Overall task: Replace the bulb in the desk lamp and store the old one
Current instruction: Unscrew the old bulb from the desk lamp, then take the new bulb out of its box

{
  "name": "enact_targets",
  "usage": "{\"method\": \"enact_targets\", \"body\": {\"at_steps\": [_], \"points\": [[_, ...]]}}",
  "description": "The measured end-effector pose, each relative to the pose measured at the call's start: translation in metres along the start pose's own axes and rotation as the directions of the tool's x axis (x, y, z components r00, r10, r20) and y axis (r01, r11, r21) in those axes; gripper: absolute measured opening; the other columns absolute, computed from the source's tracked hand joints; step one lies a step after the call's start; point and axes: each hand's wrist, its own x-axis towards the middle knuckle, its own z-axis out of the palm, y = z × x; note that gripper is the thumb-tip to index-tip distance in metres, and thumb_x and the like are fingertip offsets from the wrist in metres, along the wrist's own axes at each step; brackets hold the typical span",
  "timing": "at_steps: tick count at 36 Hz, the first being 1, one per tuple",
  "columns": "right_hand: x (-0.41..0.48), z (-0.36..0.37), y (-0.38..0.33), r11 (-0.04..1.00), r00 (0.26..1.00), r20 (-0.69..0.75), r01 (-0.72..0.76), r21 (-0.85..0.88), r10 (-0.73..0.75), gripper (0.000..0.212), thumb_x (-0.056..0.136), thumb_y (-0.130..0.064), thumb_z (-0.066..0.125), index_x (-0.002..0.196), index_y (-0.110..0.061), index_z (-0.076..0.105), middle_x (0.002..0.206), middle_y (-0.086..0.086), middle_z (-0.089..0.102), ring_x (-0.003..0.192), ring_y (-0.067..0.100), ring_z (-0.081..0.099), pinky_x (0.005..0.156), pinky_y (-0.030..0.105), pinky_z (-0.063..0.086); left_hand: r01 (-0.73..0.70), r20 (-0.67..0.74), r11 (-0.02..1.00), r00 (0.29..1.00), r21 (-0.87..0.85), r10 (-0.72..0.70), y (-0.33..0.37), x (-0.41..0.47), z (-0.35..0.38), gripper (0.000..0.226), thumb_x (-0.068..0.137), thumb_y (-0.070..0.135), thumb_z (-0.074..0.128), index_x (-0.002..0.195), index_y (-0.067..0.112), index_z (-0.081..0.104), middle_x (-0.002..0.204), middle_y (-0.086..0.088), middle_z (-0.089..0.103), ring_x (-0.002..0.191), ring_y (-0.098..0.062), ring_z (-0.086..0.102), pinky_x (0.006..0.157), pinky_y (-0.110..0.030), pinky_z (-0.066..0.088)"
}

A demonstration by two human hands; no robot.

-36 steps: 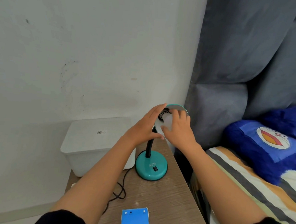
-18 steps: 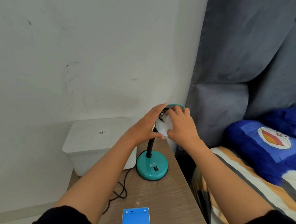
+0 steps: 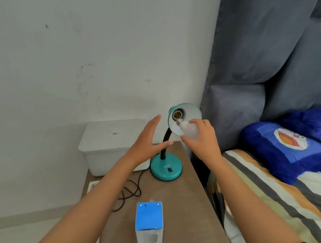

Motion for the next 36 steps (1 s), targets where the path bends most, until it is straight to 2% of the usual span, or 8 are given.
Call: {"method": "enact_targets", "body": {"at_steps": [3,6,8,12,16,21,29,36], "points": [[-0.035,0.011,0.007,0.997,0.998,-0.065,0.026,0.073,-0.022,0.052,0.075,-0.027,0.071,0.122,-0.016,0.052,0.122,0.004,0.048,0.113,0.025,0.047,0.091,0.032,0.041,0.101,0.043,0.994,0.994,0.033,-0.102,-0.02,-0.05,0.001,0.089,0.07,0.067,0.061,0.143,0.034,0.022,0.151,0.012,0.024,0.14,-0.005,0.022,0.116,-0.041,0.026],[-0.072,0.026,0.019,0.991,0.995,-0.096,0.037,0.127,-0.024,0.051,0.075,-0.028,0.073,0.121,-0.017,0.053,0.119,0.002,0.049,0.108,0.02,0.049,0.088,0.028,0.043,0.176,0.087,0.982,0.98,0.064,-0.181,-0.033,-0.096,0.006,0.09,0.068,0.07,0.059,0.143,0.033,0.025,0.15,0.01,0.026,0.136,-0.003,0.026,0.116,-0.036,0.027],[-0.094,0.038,0.029,0.989,0.998,-0.062,-0.015,0.147,0.024,0.051,0.075,-0.029,0.073,0.12,-0.018,0.052,0.118,0.0,0.048,0.105,0.017,0.049,0.087,0.028,0.045,0.218,0.115,0.971,0.967,0.093,-0.228,-0.04,-0.123,0.013,0.09,0.069,0.068,0.062,0.143,0.034,0.024,0.151,0.012,0.023,0.134,0.002,0.021,0.113,-0.028,0.023],[-0.133,0.064,0.053,0.986,0.991,0.047,-0.13,0.106,0.126,0.053,0.076,-0.031,0.073,0.122,-0.018,0.05,0.12,0.0,0.048,0.107,0.016,0.051,0.093,0.033,0.048,0.283,0.181,0.953,0.937,0.112,-0.299,-0.053,-0.158,0.028,0.098,0.064,0.07,0.065,0.144,0.039,0.019,0.153,0.015,0.013,0.138,0.0,0.018,0.113,-0.028,0.021],[-0.163,0.08,0.068,0.964,0.957,0.164,-0.253,0.08,0.238,0.054,0.079,-0.027,0.071,0.126,-0.013,0.049,0.125,0.007,0.048,0.113,0.02,0.048,0.094,0.027,0.038,0.304,0.206,0.945,0.924,0.117,-0.322,-0.055,-0.174,0.044,0.089,0.073,0.055,0.068,0.145,0.033,0.02,0.152,0.013,0.013,0.137,-0.001,0.018,0.107,-0.02,0.018],[-0.181,0.095,0.076,0.92,0.895,0.271,-0.386,0.073,0.354,0.057,0.082,-0.031,0.068,0.131,-0.015,0.044,0.129,0.007,0.045,0.118,0.023,0.046,0.099,0.037,0.04,0.337,0.18,0.938,0.921,0.078,-0.346,-0.053,-0.179,0.054,0.078,0.077,0.051,0.066,0.143,0.031,0.028,0.152,0.01,0.018,0.138,-0.007,0.022,0.109,-0.026,0.022],[-0.178,0.109,0.076,0.924,0.893,0.269,-0.381,0.022,0.361,0.054,0.082,-0.029,0.068,0.129,-0.011,0.046,0.128,0.01,0.048,0.116,0.025,0.048,0.096,0.035,0.04,0.342,0.166,0.939,0.924,0.037,-0.343,-0.053,-0.181,0.055,0.063,0.08,0.045,0.066,0.135,0.03,0.041,0.139,0.011,0.035,0.127,-0.004,0.033,0.103,-0.023,0.028],[-0.169,0.108,0.075,0.929,0.877,0.335,-0.37,0.009,0.346,0.064,0.081,-0.031,0.069,0.133,-0.008,0.041,0.134,0.013,0.043,0.123,0.029,0.043,0.101,0.038,0.038,0.318,0.197,0.947,0.926,0.043,-0.32,-0.05,-0.183,0.052,0.068,0.081,0.044,0.065,0.14,0.027,0.035,0.142,0.01,0.029,0.126,-0.002,0.03,0.1,-0.02,0.027]]}}
